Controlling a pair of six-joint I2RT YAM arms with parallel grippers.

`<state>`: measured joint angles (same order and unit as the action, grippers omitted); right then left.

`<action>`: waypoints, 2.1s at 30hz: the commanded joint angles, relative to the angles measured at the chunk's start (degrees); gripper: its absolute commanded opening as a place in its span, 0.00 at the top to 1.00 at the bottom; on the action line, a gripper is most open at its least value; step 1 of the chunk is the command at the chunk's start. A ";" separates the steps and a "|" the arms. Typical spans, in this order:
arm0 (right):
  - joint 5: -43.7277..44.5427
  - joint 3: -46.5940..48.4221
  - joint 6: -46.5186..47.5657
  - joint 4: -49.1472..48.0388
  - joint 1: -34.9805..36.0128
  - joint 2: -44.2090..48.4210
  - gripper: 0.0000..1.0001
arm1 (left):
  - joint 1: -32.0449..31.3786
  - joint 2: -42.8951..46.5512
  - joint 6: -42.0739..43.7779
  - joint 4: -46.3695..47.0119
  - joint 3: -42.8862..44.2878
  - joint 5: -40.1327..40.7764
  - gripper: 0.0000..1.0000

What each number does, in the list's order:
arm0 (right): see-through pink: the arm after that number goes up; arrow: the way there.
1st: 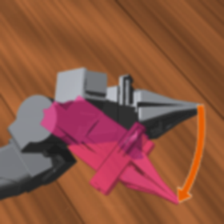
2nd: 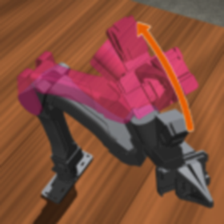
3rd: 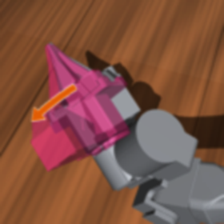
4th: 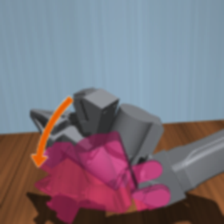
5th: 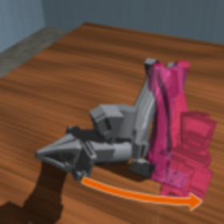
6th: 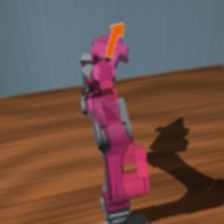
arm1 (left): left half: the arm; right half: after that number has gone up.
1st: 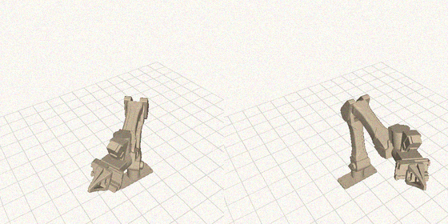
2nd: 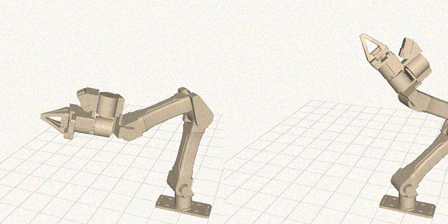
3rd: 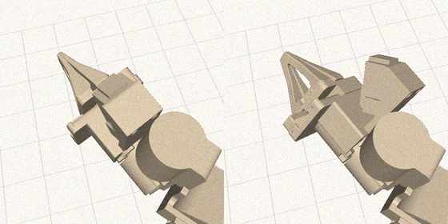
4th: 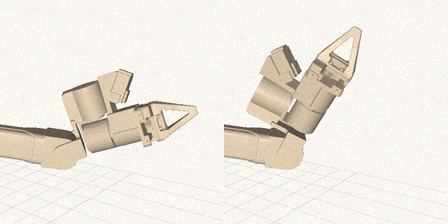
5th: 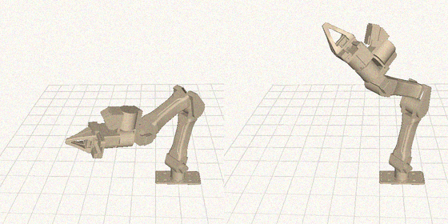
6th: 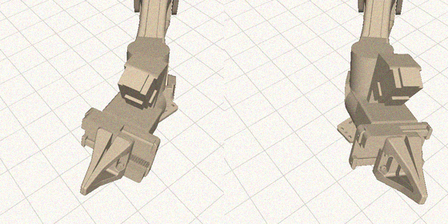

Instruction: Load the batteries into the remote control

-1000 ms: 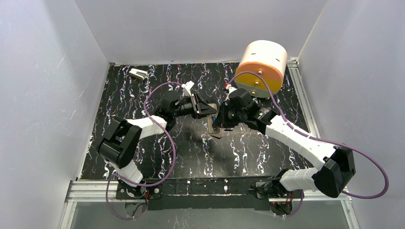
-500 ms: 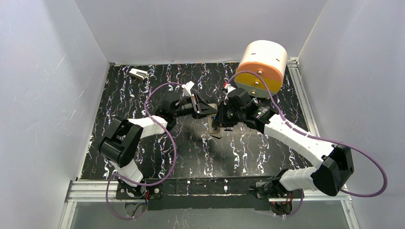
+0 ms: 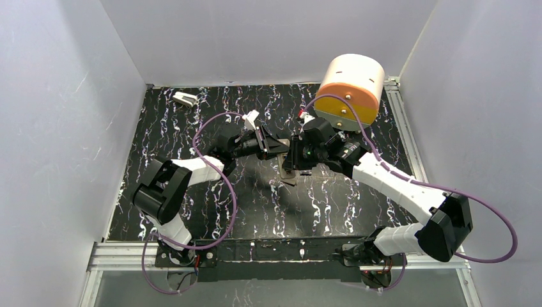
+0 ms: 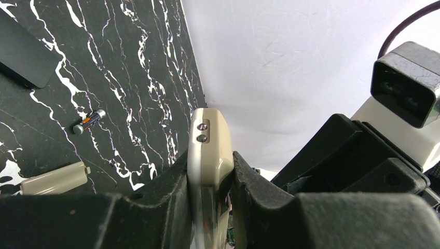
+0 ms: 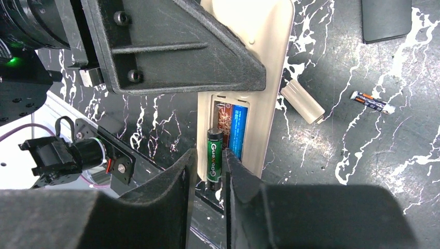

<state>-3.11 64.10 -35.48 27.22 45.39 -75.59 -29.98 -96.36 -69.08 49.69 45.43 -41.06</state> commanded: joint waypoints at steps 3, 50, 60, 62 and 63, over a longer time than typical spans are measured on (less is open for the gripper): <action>5.53 2.32 0.14 1.99 -0.13 0.96 0.60 | -0.54 0.13 -2.12 3.22 0.23 -1.43 1.00; 12.09 -23.90 -34.41 -42.50 -0.14 21.23 0.23 | -0.52 4.45 -33.91 19.74 -2.01 12.51 1.00; 14.20 -25.53 -36.94 -43.50 -0.17 21.26 0.45 | -0.59 4.43 -33.18 19.83 -1.89 11.22 1.00; 14.00 -25.68 -36.85 -43.94 -0.18 21.06 0.49 | -0.52 4.38 -33.38 19.83 -1.97 11.26 1.00; 13.75 -25.69 -36.85 -44.11 -0.15 20.90 0.51 | -0.52 4.34 -33.40 19.83 -2.01 11.26 1.00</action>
<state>9.76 38.50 -71.55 -12.73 45.39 -54.83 -30.24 -94.94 -103.00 67.26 43.29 -28.80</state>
